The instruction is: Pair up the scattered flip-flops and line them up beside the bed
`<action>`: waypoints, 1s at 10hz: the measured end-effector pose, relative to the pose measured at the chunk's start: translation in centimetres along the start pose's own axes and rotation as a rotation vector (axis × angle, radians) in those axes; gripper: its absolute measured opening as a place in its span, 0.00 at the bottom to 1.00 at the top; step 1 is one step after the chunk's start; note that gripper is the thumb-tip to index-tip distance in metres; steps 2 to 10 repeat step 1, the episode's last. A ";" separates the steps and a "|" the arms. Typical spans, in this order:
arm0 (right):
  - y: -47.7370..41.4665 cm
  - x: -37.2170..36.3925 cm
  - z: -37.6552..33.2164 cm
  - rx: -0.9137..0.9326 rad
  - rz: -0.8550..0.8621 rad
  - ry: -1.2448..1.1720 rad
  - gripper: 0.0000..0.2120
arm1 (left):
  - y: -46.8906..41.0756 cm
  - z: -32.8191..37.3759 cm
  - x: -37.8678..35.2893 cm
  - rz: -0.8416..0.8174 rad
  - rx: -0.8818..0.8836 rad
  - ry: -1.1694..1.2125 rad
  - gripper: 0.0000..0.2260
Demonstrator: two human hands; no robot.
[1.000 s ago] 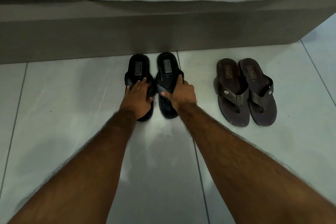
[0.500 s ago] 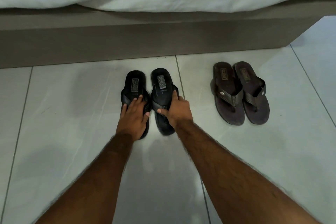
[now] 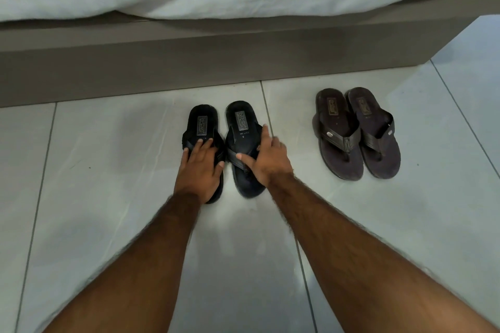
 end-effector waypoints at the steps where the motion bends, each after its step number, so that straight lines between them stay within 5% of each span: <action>1: 1.5 4.3 -0.1 0.057 0.117 0.139 0.47 | 1.1 3.1 2.7 0.083 -0.078 0.010 0.23; 10: 1.5 4.3 -0.1 0.057 0.117 0.139 0.47 | 1.1 3.1 2.7 0.083 -0.078 0.010 0.23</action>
Point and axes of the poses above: each hand's wrist, its own y-axis away from the middle knuckle, its own x-axis out of the back of the hand, z = x × y, the point moved 10 cm from there along -y, towards the middle knuckle, and after that the axes turned 14 degrees about x, right-handed, at the moved point
